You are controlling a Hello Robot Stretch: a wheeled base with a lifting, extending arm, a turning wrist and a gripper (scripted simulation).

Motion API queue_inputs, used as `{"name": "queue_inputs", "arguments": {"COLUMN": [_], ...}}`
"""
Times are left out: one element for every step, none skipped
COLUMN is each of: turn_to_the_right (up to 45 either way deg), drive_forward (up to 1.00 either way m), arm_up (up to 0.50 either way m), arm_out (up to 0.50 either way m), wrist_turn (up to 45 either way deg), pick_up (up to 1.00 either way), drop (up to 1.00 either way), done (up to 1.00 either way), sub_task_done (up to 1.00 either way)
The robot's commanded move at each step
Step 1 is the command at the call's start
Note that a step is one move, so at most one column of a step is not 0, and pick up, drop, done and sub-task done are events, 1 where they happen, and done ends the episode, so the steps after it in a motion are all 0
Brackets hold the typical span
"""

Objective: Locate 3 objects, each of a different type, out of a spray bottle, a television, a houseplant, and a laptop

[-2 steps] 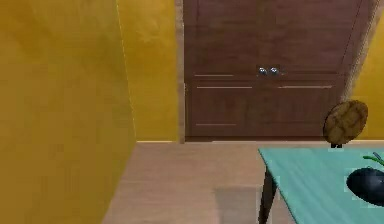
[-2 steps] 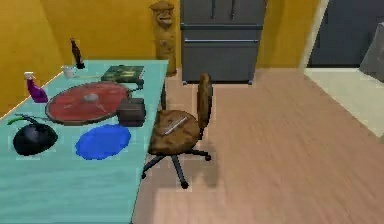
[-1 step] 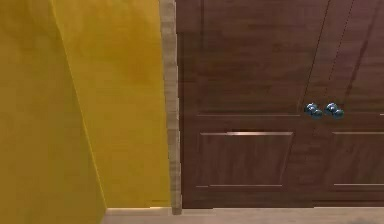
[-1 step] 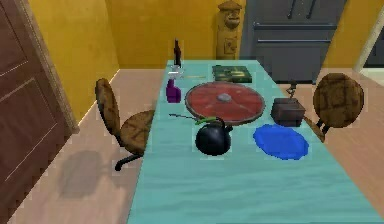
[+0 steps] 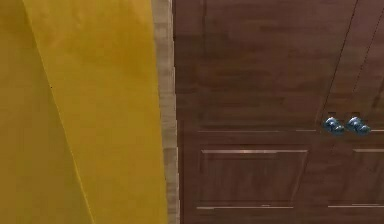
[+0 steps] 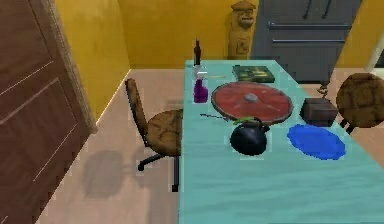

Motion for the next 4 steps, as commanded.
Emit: {"name": "queue_inputs", "arguments": {"turn_to_the_right": [42.0, 0.0, 45.0, 33.0], "drive_forward": [0.0, 0.6, 0.0, 0.0], "arm_up": [0.0, 0.0, 0.0, 0.0], "arm_out": [0.0, 0.0, 0.0, 0.0], "wrist_turn": [0.0, 0.0, 0.0, 0.0], "pick_up": [0.0, 0.0, 0.0, 0.0], "drop": [0.0, 0.0, 0.0, 0.0], "done": [0.0, 0.0, 0.0, 0.0], "sub_task_done": [0.0, 0.0, 0.0, 0.0]}}
